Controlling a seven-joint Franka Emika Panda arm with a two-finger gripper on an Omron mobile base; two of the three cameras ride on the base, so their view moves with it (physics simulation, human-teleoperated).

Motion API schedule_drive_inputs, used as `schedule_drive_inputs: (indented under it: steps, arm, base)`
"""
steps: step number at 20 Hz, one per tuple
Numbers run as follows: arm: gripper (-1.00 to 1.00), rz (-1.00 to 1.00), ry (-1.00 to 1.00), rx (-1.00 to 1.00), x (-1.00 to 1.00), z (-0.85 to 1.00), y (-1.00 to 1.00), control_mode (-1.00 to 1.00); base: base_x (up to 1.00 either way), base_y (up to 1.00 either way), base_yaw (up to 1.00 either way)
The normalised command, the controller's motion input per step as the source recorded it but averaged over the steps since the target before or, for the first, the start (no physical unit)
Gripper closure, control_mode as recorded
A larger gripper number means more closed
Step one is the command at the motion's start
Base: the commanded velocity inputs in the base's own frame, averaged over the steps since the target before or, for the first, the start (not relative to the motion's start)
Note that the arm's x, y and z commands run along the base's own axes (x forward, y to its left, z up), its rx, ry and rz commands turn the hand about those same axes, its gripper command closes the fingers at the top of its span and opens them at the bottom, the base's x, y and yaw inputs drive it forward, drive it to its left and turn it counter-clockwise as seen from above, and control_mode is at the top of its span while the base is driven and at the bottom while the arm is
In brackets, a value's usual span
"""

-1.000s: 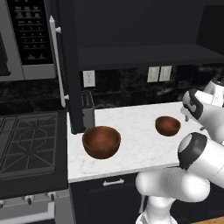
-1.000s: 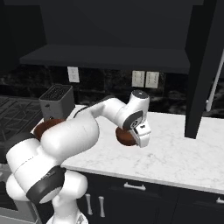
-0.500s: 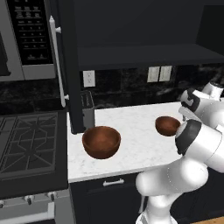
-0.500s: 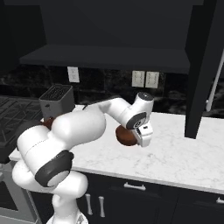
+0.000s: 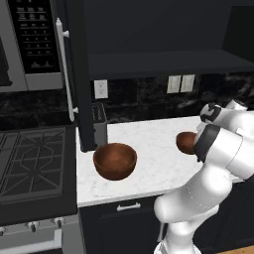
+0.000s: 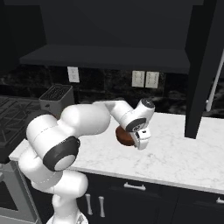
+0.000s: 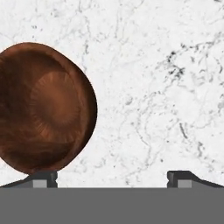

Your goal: Pick up the bowls on the counter and stack them on top of one another in the open cabinet. Place the smaller bowl on top of the larger bowl.

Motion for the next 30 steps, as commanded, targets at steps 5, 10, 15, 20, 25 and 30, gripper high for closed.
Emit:
schedule_drive_inputs:
  steps: [5,10,15,20,25,30]
  arm:
    - [-1.0,0.0,0.0,0.01,0.33,-0.27,0.08,-1.0]
    - [-1.0,0.0,0.0,0.0,0.44,-0.17,0.0,-1.0]
    - [-1.0,0.0,0.0,0.0,0.29,-0.27,0.0,-1.0]
    - [-1.0,0.0,0.0,0.0,0.06,-0.36,0.0,-1.0]
    - [1.0,0.0,0.0,-0.01,0.0,-0.27,0.0,-1.0]
    - [1.0,0.0,0.0,0.0,0.0,0.0,0.0,-1.0]
  base:
    - [0.0,0.0,0.0]
    - [0.0,0.0,0.0]
    - [0.0,0.0,0.0]
    - [0.0,0.0,0.0]
    - [0.0,0.0,0.0]
    - [0.0,0.0,0.0]
